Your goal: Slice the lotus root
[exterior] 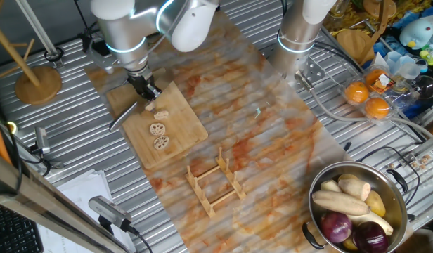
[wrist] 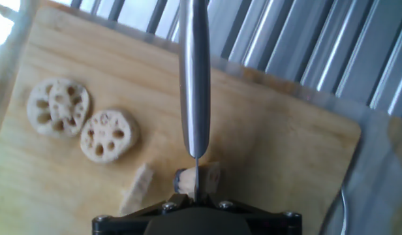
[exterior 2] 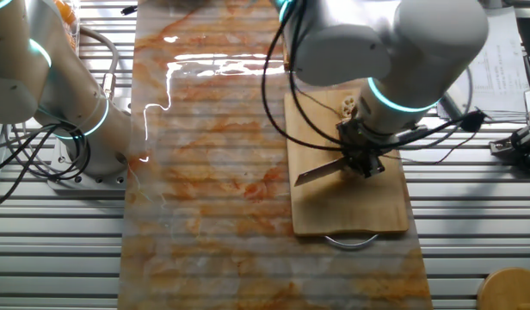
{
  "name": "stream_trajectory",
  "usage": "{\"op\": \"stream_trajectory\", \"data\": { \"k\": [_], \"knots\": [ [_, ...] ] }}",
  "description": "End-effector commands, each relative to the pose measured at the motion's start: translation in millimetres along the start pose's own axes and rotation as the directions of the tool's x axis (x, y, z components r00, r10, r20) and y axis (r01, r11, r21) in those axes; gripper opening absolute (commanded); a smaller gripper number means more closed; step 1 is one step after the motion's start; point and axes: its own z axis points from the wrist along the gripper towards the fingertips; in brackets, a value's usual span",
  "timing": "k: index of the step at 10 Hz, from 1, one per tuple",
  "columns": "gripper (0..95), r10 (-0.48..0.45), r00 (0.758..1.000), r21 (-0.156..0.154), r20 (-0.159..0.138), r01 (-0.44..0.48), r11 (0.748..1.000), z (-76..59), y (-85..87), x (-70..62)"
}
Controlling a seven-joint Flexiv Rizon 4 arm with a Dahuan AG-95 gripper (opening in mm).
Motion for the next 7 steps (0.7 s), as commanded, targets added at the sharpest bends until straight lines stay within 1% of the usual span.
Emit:
{"op": "stream_trajectory", "data": {
  "k": [1, 2, 3, 4, 5, 6, 7],
  "knots": [
    [0.0, -0.011, 1.000, -0.003, 0.022, 0.011, 1.000, 56.7, -3.8, -13.0],
    [0.0, -0.005, 1.000, -0.015, 0.024, 0.005, 1.000, 55.4, -4.6, -18.3],
    [0.0, -0.002, 0.999, -0.010, 0.043, 0.003, 1.000, 54.7, -5.8, -25.3],
    [0.0, 0.004, 0.999, -0.021, 0.041, -0.003, 1.000, 52.5, -6.4, -28.7],
    [0.0, -0.004, 1.000, -0.010, 0.027, 0.004, 1.000, 51.8, -5.8, -27.5],
    [0.0, 0.000, 1.000, -0.025, -0.002, -0.001, 1.000, 55.9, -1.3, -17.5],
    [0.0, -0.001, 1.000, -0.020, -0.002, 0.001, 1.000, 57.6, 0.7, -11.8]
  ]
}}
